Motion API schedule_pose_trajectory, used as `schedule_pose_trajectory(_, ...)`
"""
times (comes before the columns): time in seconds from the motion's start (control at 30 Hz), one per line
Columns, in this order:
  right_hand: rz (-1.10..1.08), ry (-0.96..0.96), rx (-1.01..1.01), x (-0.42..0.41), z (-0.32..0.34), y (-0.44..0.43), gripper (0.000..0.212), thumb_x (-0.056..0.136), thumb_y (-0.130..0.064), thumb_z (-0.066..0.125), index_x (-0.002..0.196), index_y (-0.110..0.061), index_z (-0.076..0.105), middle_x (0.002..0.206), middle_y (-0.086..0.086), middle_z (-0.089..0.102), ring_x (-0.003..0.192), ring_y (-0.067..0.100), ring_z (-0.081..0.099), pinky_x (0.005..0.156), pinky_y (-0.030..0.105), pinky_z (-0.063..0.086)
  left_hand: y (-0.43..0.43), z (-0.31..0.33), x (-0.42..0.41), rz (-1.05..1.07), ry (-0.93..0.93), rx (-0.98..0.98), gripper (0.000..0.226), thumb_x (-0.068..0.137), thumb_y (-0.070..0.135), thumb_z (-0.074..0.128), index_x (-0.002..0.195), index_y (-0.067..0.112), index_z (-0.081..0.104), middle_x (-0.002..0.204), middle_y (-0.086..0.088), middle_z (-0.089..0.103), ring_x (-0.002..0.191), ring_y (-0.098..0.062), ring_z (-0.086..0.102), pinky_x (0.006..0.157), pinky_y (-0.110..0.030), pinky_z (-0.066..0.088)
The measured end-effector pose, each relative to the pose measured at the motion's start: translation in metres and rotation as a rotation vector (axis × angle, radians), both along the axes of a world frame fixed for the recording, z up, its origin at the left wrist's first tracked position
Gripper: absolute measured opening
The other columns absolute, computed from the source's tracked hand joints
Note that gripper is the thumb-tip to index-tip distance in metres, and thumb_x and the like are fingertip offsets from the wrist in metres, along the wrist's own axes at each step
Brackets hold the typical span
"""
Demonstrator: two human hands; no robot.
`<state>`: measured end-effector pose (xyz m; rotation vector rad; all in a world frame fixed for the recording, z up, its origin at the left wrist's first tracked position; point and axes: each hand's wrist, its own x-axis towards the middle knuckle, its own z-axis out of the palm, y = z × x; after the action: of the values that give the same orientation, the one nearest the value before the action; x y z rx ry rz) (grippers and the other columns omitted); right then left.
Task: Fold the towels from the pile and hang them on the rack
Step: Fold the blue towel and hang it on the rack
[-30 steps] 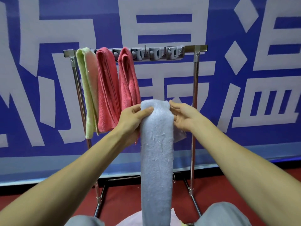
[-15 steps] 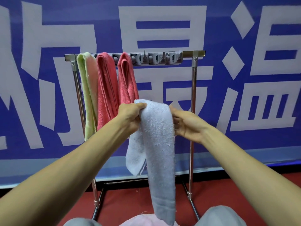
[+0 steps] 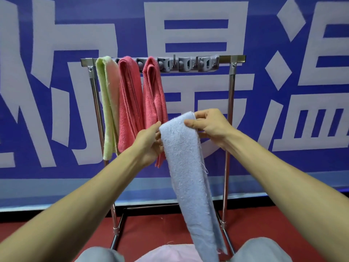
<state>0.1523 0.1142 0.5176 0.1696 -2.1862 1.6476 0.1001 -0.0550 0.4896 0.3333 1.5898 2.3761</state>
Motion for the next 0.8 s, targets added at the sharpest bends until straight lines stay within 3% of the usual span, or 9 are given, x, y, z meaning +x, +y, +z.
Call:
schedule_pose_trajectory(0.1, -0.032, -0.014, -0.146, -0.005, 0.000, -0.005, 0.013, 0.081, -0.009, 0.071, 0.092, -0.002, 0.070, 0.085, 0.010, 0.073, 0.071, 0.019, 0.069, 0.060, 0.026, 0.056, -0.004, -0.008, 0.009, -0.116, 0.102, -0.047, 0.040, 0.100, 0.039, 0.041, 0.094, 0.009, 0.065, 0.058, 0.002, 0.049, 0.051, -0.010, 0.039, 0.060, -0.027, 0.036)
schedule_pose_trajectory(0.17, -0.073, -0.028, -0.256, -0.008, -0.001, -0.005, 0.014, 0.080, -0.008, 0.073, 0.089, 0.002, 0.070, 0.091, 0.020, 0.072, 0.073, 0.026, 0.065, 0.068, 0.031, 0.054, -0.003, -0.012, 0.013, -0.145, 0.176, -0.084, 0.043, 0.099, 0.040, 0.044, 0.107, 0.004, 0.067, 0.061, 0.000, 0.049, 0.050, -0.011, 0.041, 0.055, -0.026, 0.036)
schedule_pose_trajectory(0.27, -0.131, -0.034, -0.387, -0.008, 0.001, -0.004, 0.010, 0.079, -0.006, 0.074, 0.086, 0.000, 0.070, 0.098, 0.025, 0.070, 0.080, 0.029, 0.067, 0.084, 0.039, 0.054, 0.001, -0.019, 0.019, -0.117, 0.224, -0.164, 0.031, 0.096, 0.031, 0.053, 0.094, 0.002, 0.066, 0.059, 0.000, 0.058, 0.047, -0.010, 0.049, 0.048, -0.023, 0.040)
schedule_pose_trajectory(0.37, -0.158, -0.031, -0.454, -0.006, 0.003, -0.002, 0.017, 0.078, -0.003, 0.073, 0.093, 0.004, 0.068, 0.090, 0.016, 0.072, 0.078, 0.023, 0.072, 0.074, 0.034, 0.060, 0.007, -0.021, 0.021, -0.115, 0.252, -0.230, 0.023, 0.095, 0.027, 0.055, 0.082, 0.010, 0.063, 0.053, 0.006, 0.060, 0.041, -0.005, 0.048, 0.042, -0.019, 0.037)
schedule_pose_trajectory(0.47, -0.165, -0.043, -0.513, -0.004, 0.002, 0.002, 0.017, 0.078, -0.003, 0.073, 0.092, 0.005, 0.067, 0.089, 0.014, 0.072, 0.077, 0.021, 0.072, 0.070, 0.032, 0.061, 0.012, -0.017, 0.020, -0.113, 0.254, -0.219, 0.023, 0.094, 0.025, 0.058, 0.100, 0.005, 0.067, 0.071, 0.000, 0.068, 0.048, -0.006, 0.056, 0.041, -0.017, 0.040)
schedule_pose_trajectory(0.63, -0.065, -0.115, -0.495, 0.002, -0.005, 0.010, 0.015, 0.080, -0.003, 0.072, 0.094, 0.000, 0.068, 0.091, 0.011, 0.072, 0.085, 0.021, 0.070, 0.078, 0.033, 0.059, 0.016, -0.007, 0.015, -0.018, 0.290, -0.203, 0.022, 0.092, 0.020, 0.060, 0.108, 0.007, 0.069, 0.099, -0.009, 0.073, 0.074, -0.016, 0.068, 0.060, -0.025, 0.054)
schedule_pose_trajectory(0.73, -0.090, -0.126, -0.419, 0.004, -0.009, 0.013, 0.018, 0.079, 0.000, 0.072, 0.097, -0.002, 0.069, 0.091, 0.009, 0.073, 0.082, 0.018, 0.070, 0.069, 0.027, 0.058, 0.019, 0.002, 0.010, 0.031, 0.264, -0.168, 0.020, 0.092, 0.016, 0.061, 0.105, 0.004, 0.069, 0.101, -0.012, 0.073, 0.088, -0.024, 0.069, 0.076, -0.032, 0.056)
schedule_pose_trajectory(0.8, -0.105, -0.116, -0.411, 0.004, -0.011, 0.013, 0.017, 0.078, -0.001, 0.073, 0.094, -0.003, 0.069, 0.091, 0.009, 0.074, 0.080, 0.017, 0.071, 0.065, 0.026, 0.057, 0.021, 0.008, 0.007, 0.049, 0.262, -0.168, 0.016, 0.091, 0.017, 0.061, 0.098, 0.006, 0.071, 0.090, -0.006, 0.075, 0.081, -0.018, 0.070, 0.067, -0.027, 0.057)
